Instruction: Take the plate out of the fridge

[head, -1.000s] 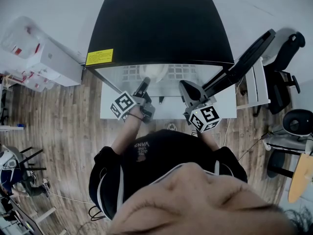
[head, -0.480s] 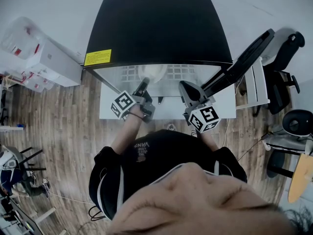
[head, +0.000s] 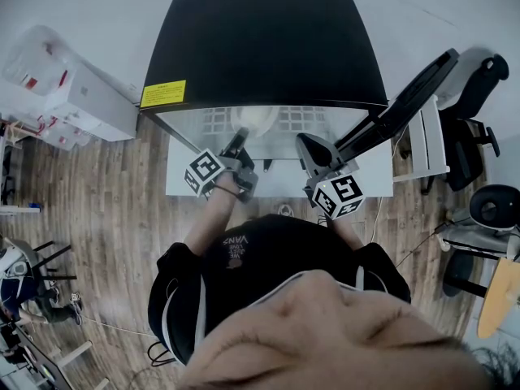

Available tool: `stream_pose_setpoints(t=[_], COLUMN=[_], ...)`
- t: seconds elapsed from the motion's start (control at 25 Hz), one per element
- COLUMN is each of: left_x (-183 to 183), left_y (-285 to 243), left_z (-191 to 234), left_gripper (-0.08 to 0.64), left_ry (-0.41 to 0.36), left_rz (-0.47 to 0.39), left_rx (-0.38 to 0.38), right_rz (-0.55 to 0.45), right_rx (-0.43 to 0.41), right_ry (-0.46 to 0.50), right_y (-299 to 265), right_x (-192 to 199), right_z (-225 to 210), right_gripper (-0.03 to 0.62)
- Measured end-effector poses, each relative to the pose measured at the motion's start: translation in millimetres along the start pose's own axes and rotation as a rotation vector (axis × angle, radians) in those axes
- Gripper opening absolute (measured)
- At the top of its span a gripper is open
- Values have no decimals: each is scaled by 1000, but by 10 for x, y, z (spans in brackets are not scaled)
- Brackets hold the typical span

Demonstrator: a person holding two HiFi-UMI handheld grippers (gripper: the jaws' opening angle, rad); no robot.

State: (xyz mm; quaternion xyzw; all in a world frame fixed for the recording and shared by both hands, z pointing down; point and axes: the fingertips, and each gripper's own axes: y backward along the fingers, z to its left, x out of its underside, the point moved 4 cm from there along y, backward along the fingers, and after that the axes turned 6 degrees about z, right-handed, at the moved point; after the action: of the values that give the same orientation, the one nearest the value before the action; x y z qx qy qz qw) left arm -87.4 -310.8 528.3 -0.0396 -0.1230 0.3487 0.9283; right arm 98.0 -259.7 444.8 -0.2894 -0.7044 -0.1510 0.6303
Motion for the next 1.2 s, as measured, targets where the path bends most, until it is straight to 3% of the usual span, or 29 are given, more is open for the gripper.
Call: stream_pose_setpoints(t=[0.8, 0.88, 1.2], left_x=[31, 33, 26], left_y=[47, 56, 70], left_z=[-43, -76, -75], left_gripper=[123, 64, 44], left_ry=[46, 35, 32], left_rz=[10, 9, 2], left_rx=[-17, -3, -4], right_rz=[-7, -6, -10], right_rx=[-15, -18, -22], right_ry=[-2, -4, -8], right_y=[-18, -28, -31], right_x=[-11, -8, 2], right_z=[47, 49, 63], right_gripper=[12, 12, 12])
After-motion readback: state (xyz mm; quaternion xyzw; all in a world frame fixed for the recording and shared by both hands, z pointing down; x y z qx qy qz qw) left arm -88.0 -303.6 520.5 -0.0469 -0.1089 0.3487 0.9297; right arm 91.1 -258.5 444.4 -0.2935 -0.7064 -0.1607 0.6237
